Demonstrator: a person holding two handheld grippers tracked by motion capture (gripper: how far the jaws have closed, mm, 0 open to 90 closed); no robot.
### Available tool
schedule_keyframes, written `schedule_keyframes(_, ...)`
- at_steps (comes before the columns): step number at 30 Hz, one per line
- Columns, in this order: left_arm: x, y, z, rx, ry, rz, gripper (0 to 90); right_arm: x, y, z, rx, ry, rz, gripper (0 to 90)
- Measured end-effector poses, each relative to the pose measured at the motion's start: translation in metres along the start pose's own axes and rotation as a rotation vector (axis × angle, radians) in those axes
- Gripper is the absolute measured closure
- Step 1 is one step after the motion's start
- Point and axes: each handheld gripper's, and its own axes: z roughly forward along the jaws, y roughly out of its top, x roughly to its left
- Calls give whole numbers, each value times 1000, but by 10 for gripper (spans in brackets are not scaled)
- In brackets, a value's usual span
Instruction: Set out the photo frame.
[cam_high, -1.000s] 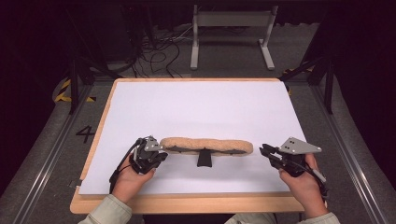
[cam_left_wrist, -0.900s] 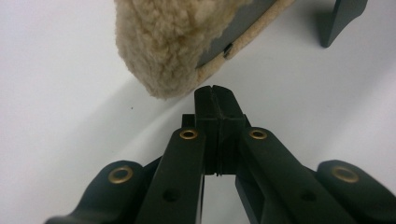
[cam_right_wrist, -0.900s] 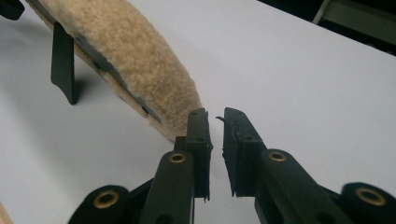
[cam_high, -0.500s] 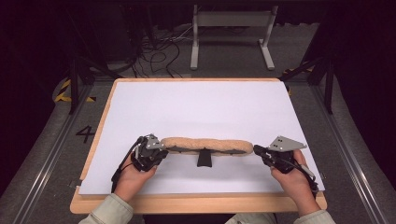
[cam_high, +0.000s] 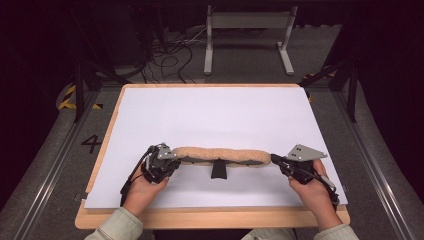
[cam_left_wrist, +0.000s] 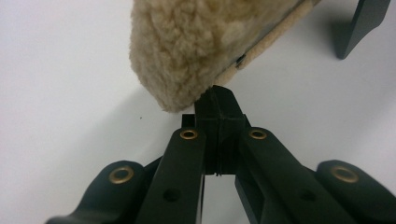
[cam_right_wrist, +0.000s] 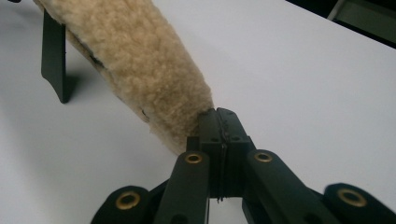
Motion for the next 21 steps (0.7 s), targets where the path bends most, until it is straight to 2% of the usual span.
schedule_keyframes(6,3,2,3,-8,17,-6,900,3,0,-2,3,10,-3,900)
schedule_keyframes(14,12,9,10,-18,43,-37,900,11,0,-7,11,42,-13,900)
schedule_keyframes(16,15,11,13,-26,50,-50,900,13,0,-8,14,50,-17,900)
schedule_keyframes(17,15,12,14,-20,42,-73,900,14,0,-9,16,54,-19,900)
schedule_keyframes(19,19,13,15,-32,52,-65,900,17,0,-10,18,62,-22,900)
schedule_keyframes(21,20,13,15,-39,55,-75,900,19,0,-11,21,70,-25,900)
